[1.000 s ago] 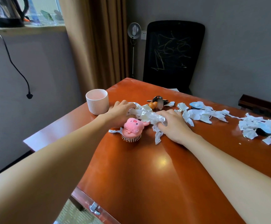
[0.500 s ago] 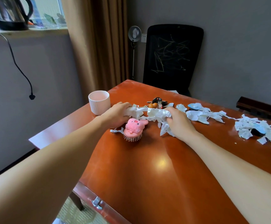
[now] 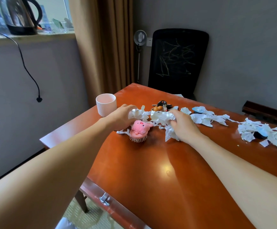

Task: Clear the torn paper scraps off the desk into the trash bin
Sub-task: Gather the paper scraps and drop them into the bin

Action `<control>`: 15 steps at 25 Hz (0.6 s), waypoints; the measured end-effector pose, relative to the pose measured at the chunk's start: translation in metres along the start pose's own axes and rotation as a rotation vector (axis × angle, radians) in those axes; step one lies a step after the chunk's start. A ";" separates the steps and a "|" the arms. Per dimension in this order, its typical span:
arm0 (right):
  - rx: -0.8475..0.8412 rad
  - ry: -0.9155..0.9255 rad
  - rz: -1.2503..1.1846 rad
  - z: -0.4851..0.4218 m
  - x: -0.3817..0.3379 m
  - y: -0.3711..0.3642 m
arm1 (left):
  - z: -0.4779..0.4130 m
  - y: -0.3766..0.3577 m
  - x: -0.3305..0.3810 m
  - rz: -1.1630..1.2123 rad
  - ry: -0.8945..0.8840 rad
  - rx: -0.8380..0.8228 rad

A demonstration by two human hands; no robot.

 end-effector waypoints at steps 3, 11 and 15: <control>0.013 0.002 -0.005 0.010 -0.007 0.010 | 0.016 0.008 0.001 -0.024 -0.018 0.013; -0.121 0.037 0.029 0.047 -0.011 -0.007 | 0.061 -0.008 -0.008 0.041 0.049 -0.017; -0.168 0.019 0.162 0.055 -0.014 -0.011 | 0.071 -0.012 -0.008 0.068 0.053 -0.028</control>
Point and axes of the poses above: each hand's wrist, its own z-axis away from the middle knuckle, its own y-axis out of the back of the hand, x = y × z, the point moved 2 cm from there along -z, towards the middle knuckle, and after that the axes turned 3 degrees about -x, right-handed, at the moved point
